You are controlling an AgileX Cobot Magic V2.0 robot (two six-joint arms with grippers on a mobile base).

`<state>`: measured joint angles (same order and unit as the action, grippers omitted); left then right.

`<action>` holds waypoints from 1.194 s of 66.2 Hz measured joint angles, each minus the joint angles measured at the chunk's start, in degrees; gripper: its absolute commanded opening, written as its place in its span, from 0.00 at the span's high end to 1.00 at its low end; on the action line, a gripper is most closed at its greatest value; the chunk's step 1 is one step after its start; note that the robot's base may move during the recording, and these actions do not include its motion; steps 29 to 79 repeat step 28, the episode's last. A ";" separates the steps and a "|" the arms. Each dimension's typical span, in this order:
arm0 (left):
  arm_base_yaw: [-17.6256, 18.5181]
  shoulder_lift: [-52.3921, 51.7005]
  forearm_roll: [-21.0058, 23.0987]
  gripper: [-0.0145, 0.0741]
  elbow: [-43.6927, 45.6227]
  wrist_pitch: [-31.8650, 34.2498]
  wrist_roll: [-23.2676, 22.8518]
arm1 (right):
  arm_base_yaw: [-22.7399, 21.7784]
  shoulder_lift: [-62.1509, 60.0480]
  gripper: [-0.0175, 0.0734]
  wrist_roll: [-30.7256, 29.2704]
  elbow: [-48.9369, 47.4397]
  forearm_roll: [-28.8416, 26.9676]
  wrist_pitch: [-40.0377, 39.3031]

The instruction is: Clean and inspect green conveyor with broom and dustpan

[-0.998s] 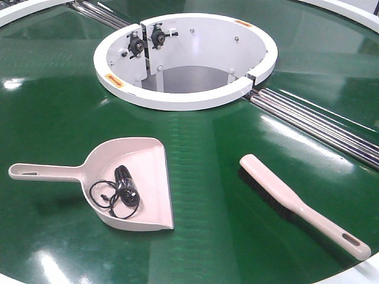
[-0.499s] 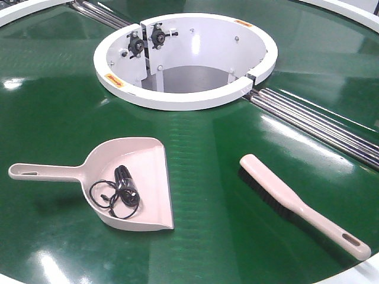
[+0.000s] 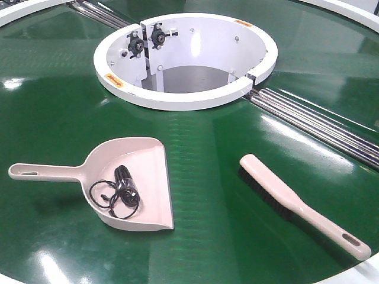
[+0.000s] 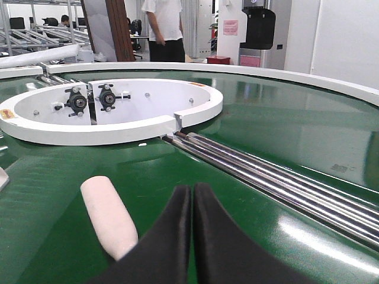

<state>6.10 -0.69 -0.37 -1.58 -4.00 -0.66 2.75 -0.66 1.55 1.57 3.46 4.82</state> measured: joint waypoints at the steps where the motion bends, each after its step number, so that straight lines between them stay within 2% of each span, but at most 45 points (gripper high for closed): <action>1: 0.00 0.00 0.00 0.84 0.00 0.00 0.00 | 0.00 0.00 0.82 0.00 0.00 0.00 0.00; 79: 0.00 0.00 0.00 0.84 0.00 0.00 0.00 | 0.00 0.00 0.82 0.00 0.00 0.00 0.32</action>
